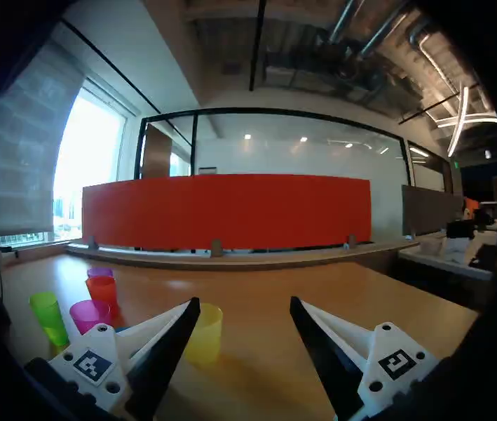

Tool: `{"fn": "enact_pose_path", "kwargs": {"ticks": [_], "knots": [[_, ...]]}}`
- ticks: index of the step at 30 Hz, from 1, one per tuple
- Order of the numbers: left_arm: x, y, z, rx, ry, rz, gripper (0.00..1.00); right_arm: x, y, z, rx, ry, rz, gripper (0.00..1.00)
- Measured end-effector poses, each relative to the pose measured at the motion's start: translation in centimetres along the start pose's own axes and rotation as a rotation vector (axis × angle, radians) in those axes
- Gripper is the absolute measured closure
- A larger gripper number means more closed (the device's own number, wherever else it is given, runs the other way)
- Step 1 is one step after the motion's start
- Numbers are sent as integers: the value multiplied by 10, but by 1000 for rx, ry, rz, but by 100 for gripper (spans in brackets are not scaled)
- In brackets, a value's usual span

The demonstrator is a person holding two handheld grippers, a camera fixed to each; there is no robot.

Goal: Pour water

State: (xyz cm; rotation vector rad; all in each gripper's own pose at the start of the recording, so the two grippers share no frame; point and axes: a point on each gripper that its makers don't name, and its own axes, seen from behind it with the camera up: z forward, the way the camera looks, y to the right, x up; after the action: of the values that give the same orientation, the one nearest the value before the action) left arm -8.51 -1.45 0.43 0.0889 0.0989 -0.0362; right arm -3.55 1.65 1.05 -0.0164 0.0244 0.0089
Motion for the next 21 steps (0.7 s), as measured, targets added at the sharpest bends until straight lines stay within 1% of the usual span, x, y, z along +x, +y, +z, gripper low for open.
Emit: {"fn": "enact_pose_path", "kwargs": {"ticks": [9,21], "knots": [[0,0,0,0,0,0,4,0,-6,-1,12,-4,-11,0],[0,0,0,0,0,0,4,-2,-8,-4,18,-5,-10,0]]}}
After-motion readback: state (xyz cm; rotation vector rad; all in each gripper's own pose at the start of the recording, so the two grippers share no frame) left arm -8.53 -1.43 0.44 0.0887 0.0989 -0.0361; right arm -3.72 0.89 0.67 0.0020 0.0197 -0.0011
